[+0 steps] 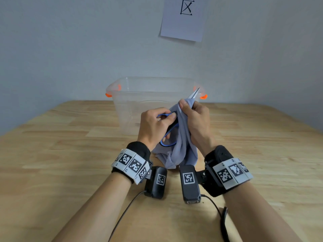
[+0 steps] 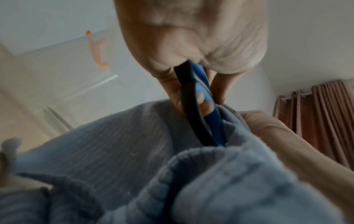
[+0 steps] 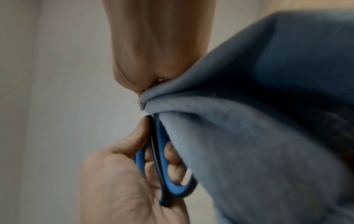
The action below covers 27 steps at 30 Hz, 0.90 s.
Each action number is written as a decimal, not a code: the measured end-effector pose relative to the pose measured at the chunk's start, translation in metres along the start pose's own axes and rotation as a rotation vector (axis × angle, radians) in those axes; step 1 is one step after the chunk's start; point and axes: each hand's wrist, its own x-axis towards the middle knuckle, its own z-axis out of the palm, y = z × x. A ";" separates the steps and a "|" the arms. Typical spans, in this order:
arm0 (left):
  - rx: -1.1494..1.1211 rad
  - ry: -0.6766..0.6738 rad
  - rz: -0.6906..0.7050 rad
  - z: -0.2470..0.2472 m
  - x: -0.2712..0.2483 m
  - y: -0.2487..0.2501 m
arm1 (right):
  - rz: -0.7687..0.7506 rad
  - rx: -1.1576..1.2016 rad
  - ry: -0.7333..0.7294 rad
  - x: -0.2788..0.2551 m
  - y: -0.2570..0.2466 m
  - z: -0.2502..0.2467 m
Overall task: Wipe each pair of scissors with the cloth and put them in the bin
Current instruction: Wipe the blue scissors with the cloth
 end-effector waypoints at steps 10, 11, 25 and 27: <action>-0.128 0.014 -0.141 -0.004 0.004 -0.005 | 0.136 0.211 -0.225 -0.003 -0.002 -0.016; -0.145 0.031 -0.147 -0.005 0.005 -0.005 | 0.158 0.247 -0.228 -0.003 -0.001 -0.016; -0.129 0.052 -0.141 -0.007 0.007 -0.003 | 0.215 0.359 -0.190 -0.001 0.004 -0.020; -0.124 0.042 -0.141 -0.006 0.006 -0.003 | 0.189 0.302 -0.170 -0.001 0.004 -0.018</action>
